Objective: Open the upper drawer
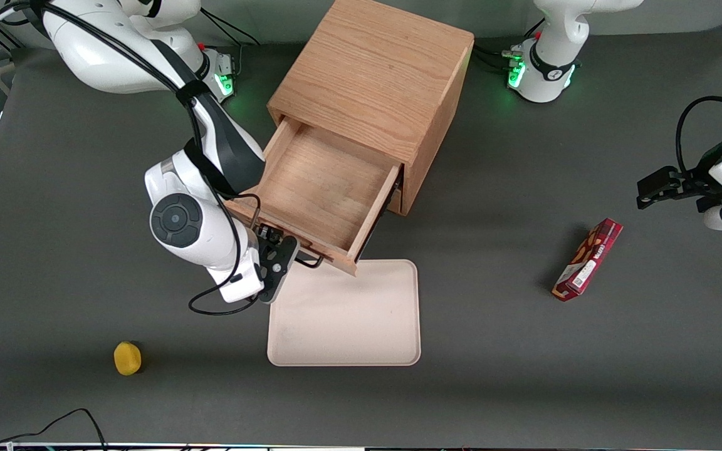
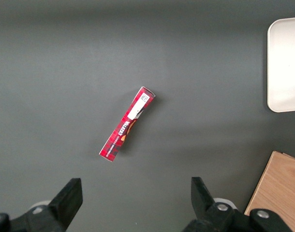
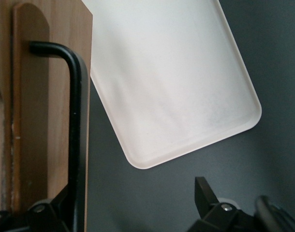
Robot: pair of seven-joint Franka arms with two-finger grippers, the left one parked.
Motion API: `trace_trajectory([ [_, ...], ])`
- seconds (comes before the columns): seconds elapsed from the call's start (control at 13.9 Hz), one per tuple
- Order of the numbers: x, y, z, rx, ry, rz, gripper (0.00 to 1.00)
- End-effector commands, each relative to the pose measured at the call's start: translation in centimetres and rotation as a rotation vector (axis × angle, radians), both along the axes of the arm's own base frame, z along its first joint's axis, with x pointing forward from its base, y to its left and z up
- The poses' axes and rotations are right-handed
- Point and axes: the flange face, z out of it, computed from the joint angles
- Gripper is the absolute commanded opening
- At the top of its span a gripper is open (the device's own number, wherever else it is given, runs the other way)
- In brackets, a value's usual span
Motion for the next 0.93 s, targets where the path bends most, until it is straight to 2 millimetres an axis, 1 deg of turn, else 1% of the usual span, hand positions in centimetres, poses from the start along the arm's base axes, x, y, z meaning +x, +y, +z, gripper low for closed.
trace_trajectory([
  [0.0, 0.7, -0.3, 0.7, -0.035, 0.005, 0.035, 1.0],
  [0.22, 0.7, 0.1, 2.7, -0.038, 0.022, 0.024, 1.0],
  [0.36, 0.6, 0.3, 4.5, -0.039, 0.027, 0.006, 1.0],
  [0.5, 0.5, 0.4, 6.0, -0.037, 0.028, -0.008, 1.0],
  [0.65, 0.2, 0.1, 7.9, -0.039, 0.031, -0.013, 1.0],
  [0.72, -0.2, 0.1, 8.9, -0.044, 0.035, -0.009, 1.0],
  [0.86, -1.2, -0.9, 12.7, -0.037, 0.01, -0.032, 1.0],
])
